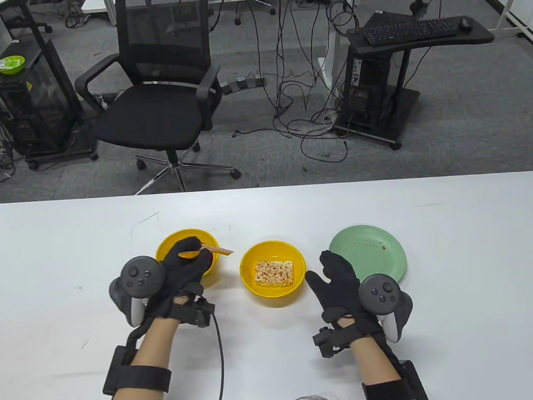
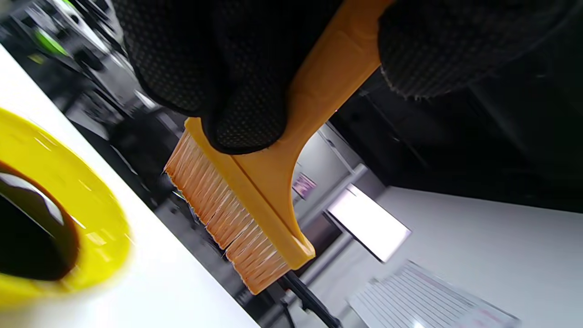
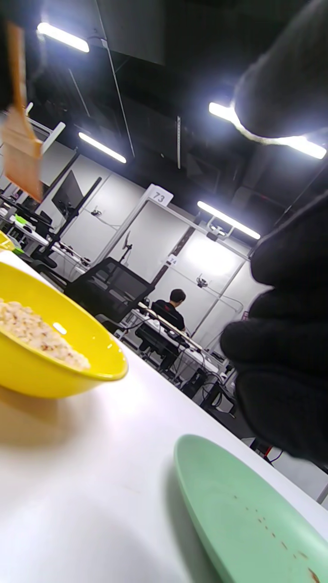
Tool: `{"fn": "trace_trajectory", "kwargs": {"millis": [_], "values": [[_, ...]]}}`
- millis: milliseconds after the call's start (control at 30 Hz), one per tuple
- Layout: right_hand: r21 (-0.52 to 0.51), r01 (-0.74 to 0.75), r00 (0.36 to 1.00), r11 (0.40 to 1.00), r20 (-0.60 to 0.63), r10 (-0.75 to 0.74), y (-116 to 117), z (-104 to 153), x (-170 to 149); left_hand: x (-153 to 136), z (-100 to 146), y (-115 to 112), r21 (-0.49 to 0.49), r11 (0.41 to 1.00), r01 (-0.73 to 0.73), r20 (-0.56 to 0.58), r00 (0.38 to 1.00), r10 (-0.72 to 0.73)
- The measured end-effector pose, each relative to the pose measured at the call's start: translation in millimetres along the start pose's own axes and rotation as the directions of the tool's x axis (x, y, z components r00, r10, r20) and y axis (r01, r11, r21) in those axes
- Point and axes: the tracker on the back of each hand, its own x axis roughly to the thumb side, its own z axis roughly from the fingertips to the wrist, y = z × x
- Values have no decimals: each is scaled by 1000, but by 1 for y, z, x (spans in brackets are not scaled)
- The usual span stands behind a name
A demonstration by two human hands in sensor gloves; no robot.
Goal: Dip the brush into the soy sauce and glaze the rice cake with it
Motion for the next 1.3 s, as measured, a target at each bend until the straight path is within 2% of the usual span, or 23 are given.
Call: {"fn": "trace_trajectory", "kwargs": {"millis": [133, 200, 367, 467, 667, 800, 933, 1167, 1300], "values": [[-1, 0, 1000, 1000, 0, 0, -1, 1, 0, 24, 4, -61, -120, 993, -3, 24, 1000, 6], [0, -1, 1000, 1000, 3, 1, -1, 0, -1, 27, 5, -83, -149, 988, 38, 20, 999, -36], [1, 0, 1000, 1000, 5, 0, -2, 0, -1, 17, 7, -108, -200, 979, 31, -18, 999, -35], [-5, 7, 1000, 1000, 3, -7, -5, -2, -2, 13, 9, -105, -208, 978, 34, -18, 999, -38], [-16, 10, 1000, 1000, 2, -10, -7, -2, -1, 17, 8, -82, -249, 965, 84, 17, 996, -82], [-14, 3, 1000, 1000, 5, -3, -5, -1, -1, 17, 6, -92, -190, 982, -1, 15, 1000, 4], [-15, -4, 1000, 1000, 8, 4, -5, -1, -2, 13, 8, -104, -220, 975, 15, -3, 1000, -16], [-10, -9, 1000, 1000, 2, 9, -5, -1, -2, 16, 8, -80, -231, 967, 110, 72, 993, -96], [-6, -14, 1000, 1000, 2, 14, -4, 0, -2, 12, 4, -93, -208, 978, 0, 10, 1000, 2]]}}
